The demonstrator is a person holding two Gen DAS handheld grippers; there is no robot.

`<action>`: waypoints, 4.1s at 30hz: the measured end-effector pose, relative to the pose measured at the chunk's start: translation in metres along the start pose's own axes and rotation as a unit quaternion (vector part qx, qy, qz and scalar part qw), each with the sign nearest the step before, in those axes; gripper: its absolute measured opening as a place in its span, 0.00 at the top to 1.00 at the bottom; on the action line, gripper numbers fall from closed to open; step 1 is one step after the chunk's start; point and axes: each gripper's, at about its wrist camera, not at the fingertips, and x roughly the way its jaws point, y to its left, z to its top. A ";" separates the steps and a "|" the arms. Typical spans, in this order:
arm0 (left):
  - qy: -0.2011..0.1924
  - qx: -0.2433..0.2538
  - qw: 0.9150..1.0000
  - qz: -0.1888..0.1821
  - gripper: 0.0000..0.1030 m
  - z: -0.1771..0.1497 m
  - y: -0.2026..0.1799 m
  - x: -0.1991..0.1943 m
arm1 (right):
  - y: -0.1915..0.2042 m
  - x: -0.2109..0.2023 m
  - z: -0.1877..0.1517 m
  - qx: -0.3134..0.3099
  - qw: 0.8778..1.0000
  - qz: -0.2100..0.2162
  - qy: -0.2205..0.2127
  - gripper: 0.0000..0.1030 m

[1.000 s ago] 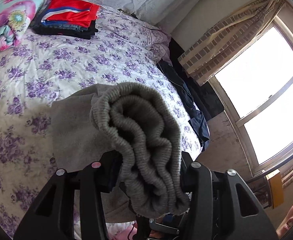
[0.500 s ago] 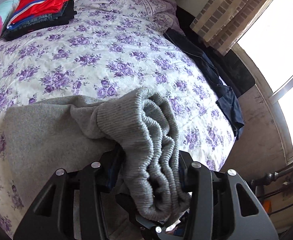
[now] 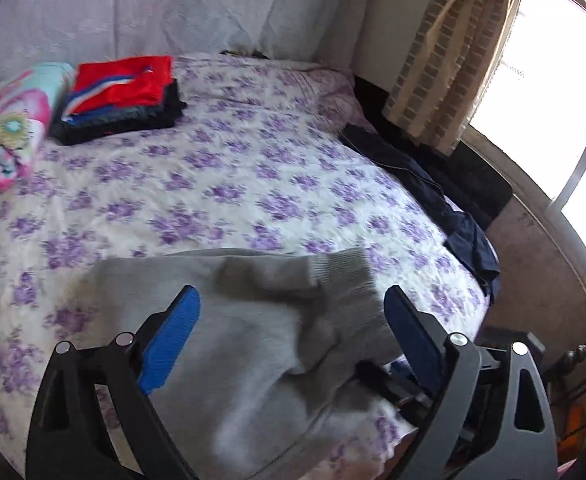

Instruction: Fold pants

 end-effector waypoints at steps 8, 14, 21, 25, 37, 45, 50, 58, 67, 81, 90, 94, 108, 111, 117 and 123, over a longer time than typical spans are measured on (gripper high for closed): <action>-0.002 -0.077 0.996 0.047 0.12 -0.053 0.070 -0.011 | 0.014 0.025 0.034 -0.067 0.997 -0.034 0.033 0.68; -0.008 -0.034 0.998 0.054 0.12 -0.073 0.048 -0.008 | 0.015 0.001 0.044 -0.081 0.997 -0.018 0.007 0.67; 0.022 -0.026 0.997 0.064 0.11 -0.103 0.048 0.019 | -0.056 0.007 0.030 0.030 0.997 -0.058 0.038 0.37; -0.016 -0.013 0.997 0.079 0.12 -0.104 0.051 -0.006 | -0.029 -0.021 0.046 -0.028 0.995 -0.098 0.008 0.38; -0.027 0.026 0.999 -0.020 0.11 -0.135 0.023 0.008 | 0.005 0.068 0.082 -0.143 0.975 -0.091 0.144 0.84; -0.038 0.042 0.998 -0.028 0.09 -0.141 0.024 0.004 | 0.017 0.031 0.074 -0.161 0.978 -0.072 0.110 0.82; -0.053 -0.014 0.996 -0.063 0.09 -0.138 0.045 -0.014 | 0.053 -0.001 0.039 -0.251 0.958 -0.062 0.123 0.75; 0.017 -0.009 0.999 -0.026 0.09 -0.162 0.047 0.006 | 0.020 -0.021 0.014 -0.238 0.957 -0.102 0.129 0.72; -0.069 0.001 0.997 -0.037 0.09 -0.142 0.029 -0.034 | 0.062 -0.034 0.010 -0.287 0.952 -0.045 0.094 0.59; -0.037 0.027 0.998 -0.039 0.09 -0.146 0.017 -0.032 | 0.054 -0.022 0.026 -0.259 0.958 -0.017 0.122 0.55; -0.027 0.077 0.987 -0.139 0.08 -0.118 -0.039 0.015 | 0.008 0.072 0.086 -0.166 0.964 -0.048 0.199 0.68; -0.019 0.097 0.987 -0.125 0.08 -0.132 -0.044 0.032 | -0.022 0.075 0.084 -0.139 0.970 -0.045 0.195 0.86; 0.005 0.081 0.993 -0.082 0.08 -0.118 -0.046 0.031 | 0.030 -0.014 0.038 -0.273 0.948 -0.093 0.136 0.62; 0.012 0.082 0.993 -0.081 0.08 -0.119 -0.050 0.032 | 0.014 -0.018 0.025 -0.289 0.939 -0.126 0.141 0.59; 0.014 0.082 0.995 -0.058 0.08 -0.117 -0.053 0.030 | 0.019 -0.049 0.030 -0.271 0.947 -0.123 0.117 0.47; -0.030 0.070 0.997 -0.032 0.07 -0.105 -0.037 -0.011 | 0.018 -0.077 0.025 -0.259 0.953 -0.119 0.104 0.32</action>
